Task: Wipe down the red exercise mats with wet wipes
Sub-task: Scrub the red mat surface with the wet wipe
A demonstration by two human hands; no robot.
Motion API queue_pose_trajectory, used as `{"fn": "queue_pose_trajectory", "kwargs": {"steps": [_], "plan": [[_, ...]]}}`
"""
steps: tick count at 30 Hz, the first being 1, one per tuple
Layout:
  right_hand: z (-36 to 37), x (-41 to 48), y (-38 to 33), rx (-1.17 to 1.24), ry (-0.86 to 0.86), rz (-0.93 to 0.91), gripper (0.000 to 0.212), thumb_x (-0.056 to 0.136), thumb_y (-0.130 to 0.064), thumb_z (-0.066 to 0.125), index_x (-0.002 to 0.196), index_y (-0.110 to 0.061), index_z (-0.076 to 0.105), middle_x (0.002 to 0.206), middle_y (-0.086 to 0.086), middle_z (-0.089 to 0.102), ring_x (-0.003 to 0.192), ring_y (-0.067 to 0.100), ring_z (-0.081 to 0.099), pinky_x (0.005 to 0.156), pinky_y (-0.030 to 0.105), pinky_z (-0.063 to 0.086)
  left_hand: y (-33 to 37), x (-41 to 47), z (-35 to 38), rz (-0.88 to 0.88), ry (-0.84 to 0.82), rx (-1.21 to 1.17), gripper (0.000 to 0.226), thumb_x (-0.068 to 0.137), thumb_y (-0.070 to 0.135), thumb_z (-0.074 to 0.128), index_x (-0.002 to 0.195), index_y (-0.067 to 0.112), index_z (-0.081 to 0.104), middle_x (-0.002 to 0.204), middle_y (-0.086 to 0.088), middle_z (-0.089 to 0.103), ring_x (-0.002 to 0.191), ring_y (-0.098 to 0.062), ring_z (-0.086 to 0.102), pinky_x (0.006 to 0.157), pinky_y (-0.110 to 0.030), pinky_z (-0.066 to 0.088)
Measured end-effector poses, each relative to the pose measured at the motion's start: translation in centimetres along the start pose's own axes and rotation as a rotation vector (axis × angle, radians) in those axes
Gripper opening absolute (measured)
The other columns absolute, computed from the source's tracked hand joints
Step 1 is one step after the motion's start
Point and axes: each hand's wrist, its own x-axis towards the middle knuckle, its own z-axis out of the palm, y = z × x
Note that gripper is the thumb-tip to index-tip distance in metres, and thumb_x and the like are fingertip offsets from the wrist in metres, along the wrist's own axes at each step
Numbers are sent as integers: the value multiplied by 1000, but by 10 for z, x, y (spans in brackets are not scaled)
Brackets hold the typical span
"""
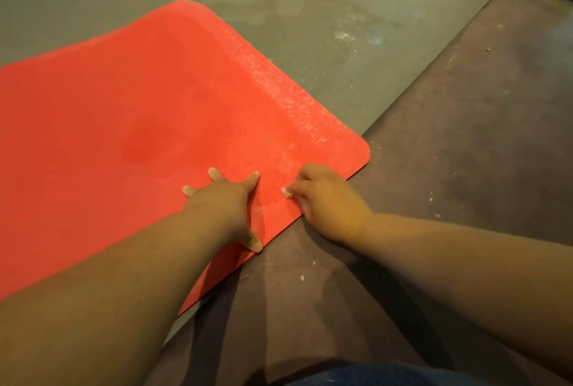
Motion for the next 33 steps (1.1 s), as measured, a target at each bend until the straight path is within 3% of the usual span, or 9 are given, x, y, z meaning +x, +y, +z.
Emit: {"fn": "queue_pose_trajectory", "kwargs": {"steps": [3, 7, 9, 14, 17, 23, 26, 31, 33], "plan": [[-9, 8, 14, -33, -68, -80, 20, 92, -16, 57, 101, -10, 73, 88, 14, 58, 85, 30, 56, 76, 35, 43, -14, -4, 3, 60, 61, 21, 131, 56, 58, 83, 149, 42, -7, 158, -19, -10, 139, -43, 26, 111, -51, 29], [-28, 47, 67, -241, 77, 421, 23, 91, -11, 53, 104, -6, 71, 103, 20, 58, 96, 35, 56, 81, 34, 40, -59, -18, 10, 210, 127, 95, 118, 65, 52, 80, 153, 31, 4, 161, 1, 0, 144, -17, 22, 109, -26, 27], [-20, 49, 45, -254, 107, 485, 23, 91, -11, 50, 101, -5, 71, 103, 21, 58, 97, 36, 57, 78, 34, 40, -82, -25, 16, 216, 123, 87, 113, 66, 52, 79, 153, 29, 10, 161, 4, -1, 145, -13, 18, 109, -22, 24], [30, 18, -71, -74, -108, -72, 22, 92, -15, 51, 102, -12, 69, 92, 11, 53, 89, 32, 55, 72, 34, 37, -105, -31, 29, 70, 123, 46, 124, 59, 65, 77, 152, 35, 1, 160, -6, -7, 146, -36, 3, 117, -46, 19], [23, 25, -64, -40, -249, -253, 23, 92, -17, 53, 107, -13, 70, 93, 10, 56, 89, 29, 56, 76, 36, 43, -120, -30, 29, -26, 48, -1, 136, 54, 68, 78, 149, 37, -13, 158, -9, -14, 144, -44, -1, 113, -54, 23], [-21, 59, 41, -180, 135, 656, 22, 92, -19, 54, 103, -11, 71, 107, 20, 66, 100, 36, 60, 85, 34, 45, -137, -31, 30, 5, 85, 9, 140, 50, 67, 80, 148, 38, -15, 159, 7, -16, 147, -28, 2, 112, -48, 30], [20, 61, -26, -58, 90, 439, 24, 89, -9, 52, 104, -13, 71, 105, 15, 60, 100, 32, 56, 85, 29, 38, -137, -29, 28, 3, 104, -27, 150, 45, 65, 83, 148, 32, -20, 158, 10, -16, 148, -25, 2, 111, -45, 32], [58, 23, -127, 111, -272, -327, 21, 87, -13, 60, 104, -20, 71, 85, 2, 52, 85, 23, 53, 73, 30, 41, -148, -31, 32, 37, 135, -42, 146, 48, 64, 83, 150, 28, -14, 159, 9, -12, 148, -19, 4, 112, -36, 27], [41, 38, -91, 66, -226, -233, 22, 90, -16, 59, 108, -21, 71, 89, 2, 54, 93, 23, 54, 78, 26, 36, -156, -32, 32, 50, 133, -33, 141, 52, 63, 82, 151, 27, -10, 159, 11, -10, 147, -15, 5, 113, -35, 27]]}}
